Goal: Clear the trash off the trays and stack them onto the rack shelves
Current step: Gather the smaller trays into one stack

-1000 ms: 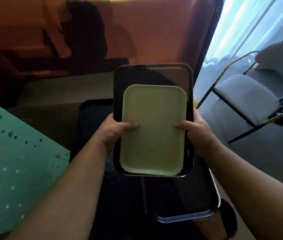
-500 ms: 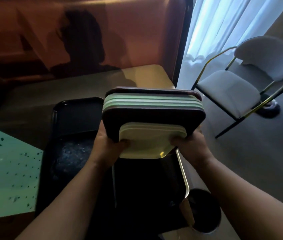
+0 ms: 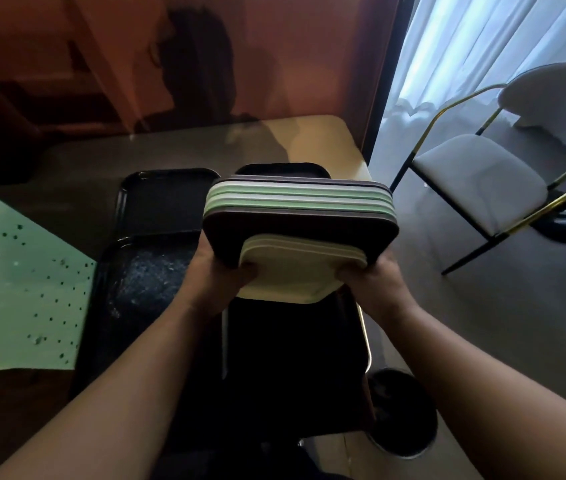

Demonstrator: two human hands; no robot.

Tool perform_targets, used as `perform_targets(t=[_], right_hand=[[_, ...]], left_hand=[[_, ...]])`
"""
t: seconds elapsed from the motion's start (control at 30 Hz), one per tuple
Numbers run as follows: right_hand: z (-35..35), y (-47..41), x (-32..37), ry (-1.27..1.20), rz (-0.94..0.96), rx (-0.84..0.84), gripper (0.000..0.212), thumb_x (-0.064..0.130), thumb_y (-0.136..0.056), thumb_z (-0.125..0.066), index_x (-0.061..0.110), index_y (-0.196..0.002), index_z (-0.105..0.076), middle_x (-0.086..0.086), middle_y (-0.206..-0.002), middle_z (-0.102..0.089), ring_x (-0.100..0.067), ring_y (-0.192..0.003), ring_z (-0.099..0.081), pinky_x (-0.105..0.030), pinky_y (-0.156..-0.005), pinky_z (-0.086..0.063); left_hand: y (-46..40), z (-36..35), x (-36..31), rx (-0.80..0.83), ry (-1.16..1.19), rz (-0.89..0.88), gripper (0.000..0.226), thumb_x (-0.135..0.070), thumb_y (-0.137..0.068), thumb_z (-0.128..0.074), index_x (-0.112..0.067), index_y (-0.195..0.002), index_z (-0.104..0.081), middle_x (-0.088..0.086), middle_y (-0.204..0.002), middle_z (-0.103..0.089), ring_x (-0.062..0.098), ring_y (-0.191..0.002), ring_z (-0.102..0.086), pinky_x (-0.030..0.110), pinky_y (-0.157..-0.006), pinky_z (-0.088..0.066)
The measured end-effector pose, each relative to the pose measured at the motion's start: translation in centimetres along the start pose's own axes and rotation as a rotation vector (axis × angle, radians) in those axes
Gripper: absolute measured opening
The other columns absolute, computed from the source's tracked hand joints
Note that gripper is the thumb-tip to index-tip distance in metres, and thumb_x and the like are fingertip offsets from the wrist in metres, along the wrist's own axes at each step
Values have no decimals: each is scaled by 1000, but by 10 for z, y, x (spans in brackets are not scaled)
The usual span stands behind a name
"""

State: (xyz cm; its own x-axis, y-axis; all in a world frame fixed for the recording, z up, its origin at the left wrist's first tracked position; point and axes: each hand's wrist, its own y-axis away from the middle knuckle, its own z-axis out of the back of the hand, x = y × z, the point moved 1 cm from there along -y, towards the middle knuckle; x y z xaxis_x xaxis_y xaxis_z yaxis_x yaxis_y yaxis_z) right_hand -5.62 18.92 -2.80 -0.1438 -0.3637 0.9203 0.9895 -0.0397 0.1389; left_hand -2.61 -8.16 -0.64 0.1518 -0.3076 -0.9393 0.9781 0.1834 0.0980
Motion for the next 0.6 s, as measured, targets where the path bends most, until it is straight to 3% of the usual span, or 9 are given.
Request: perform_targets(t=[0.07, 0.13, 0.23, 0.33, 0.4, 0.47, 0.53, 0.6], right_hand=[[1, -1, -1, 0, 2, 23, 74, 12, -65, -76, 19, -136, -56, -2, -118, -67, -26, -112, -65, -38, -89, -58], [4, -4, -1, 5, -19, 30, 78, 16, -61, -77, 23, -136, -55, -4, -119, -69, -28, -112, -66, -49, -91, -60], [10, -11, 3, 36, -10, 105, 79, 18, -62, -79, 26, -137, -54, -3, -120, -68, -32, -115, -66, -52, -93, -60], [16, -18, 17, -23, -35, 181, 70, 12, -63, -77, 37, -125, -57, -3, -120, -67, -34, -119, -64, -52, -94, -59], [22, -22, 31, -84, -27, 224, 67, 8, -66, -74, 34, -125, -57, -9, -124, -67, -34, -120, -64, -50, -94, -59], [28, -24, 52, -176, -6, 259, 67, 5, -68, -75, 21, -131, -58, -16, -126, -67, -34, -118, -66, -52, -96, -59], [33, -28, 76, -225, -1, 236, 64, 13, -68, -80, 14, -130, -61, -16, -122, -72, -33, -113, -71, -55, -97, -58], [34, -24, 109, -138, 41, 182, 52, 38, -71, -83, 21, -118, -68, -7, -111, -77, -26, -104, -75, -51, -96, -60]], left_hand=[[-3, 0, -3, 8, -10, -7, 96, -13, -59, -77, -16, -148, -41, -16, -124, -60, -3, -109, -60, 3, -87, -45], [-4, 1, -6, 23, -27, -16, 97, -12, -59, -76, -15, -149, -39, -16, -124, -58, -2, -107, -59, 3, -88, -45], [-9, 5, -4, 1, -38, 28, 101, -22, -56, -82, -19, -148, -39, -4, -131, -60, 15, -122, -58, 34, -102, -52], [-17, 11, -15, 55, -26, 48, 86, -21, -58, -86, -22, -137, -51, 7, -130, -66, 28, -120, -65, 55, -96, -56], [-22, 16, -34, 96, 8, 12, 58, -6, -64, -83, -23, -116, -65, 8, -112, -74, 26, -106, -73, 51, -81, -62], [-27, 24, -56, 129, 43, -17, 48, 6, -72, -80, -21, -109, -69, 2, -103, -78, 18, -98, -76, 40, -74, -61], [-28, 34, -78, 160, 123, -27, 42, 0, -75, -80, -14, -113, -71, 5, -107, -79, 22, -100, -76, 43, -79, -62], [-28, 43, -101, 102, 174, 8, 27, -17, -80, -82, -15, -106, -74, 9, -105, -80, 31, -101, -76, 52, -86, -62]])
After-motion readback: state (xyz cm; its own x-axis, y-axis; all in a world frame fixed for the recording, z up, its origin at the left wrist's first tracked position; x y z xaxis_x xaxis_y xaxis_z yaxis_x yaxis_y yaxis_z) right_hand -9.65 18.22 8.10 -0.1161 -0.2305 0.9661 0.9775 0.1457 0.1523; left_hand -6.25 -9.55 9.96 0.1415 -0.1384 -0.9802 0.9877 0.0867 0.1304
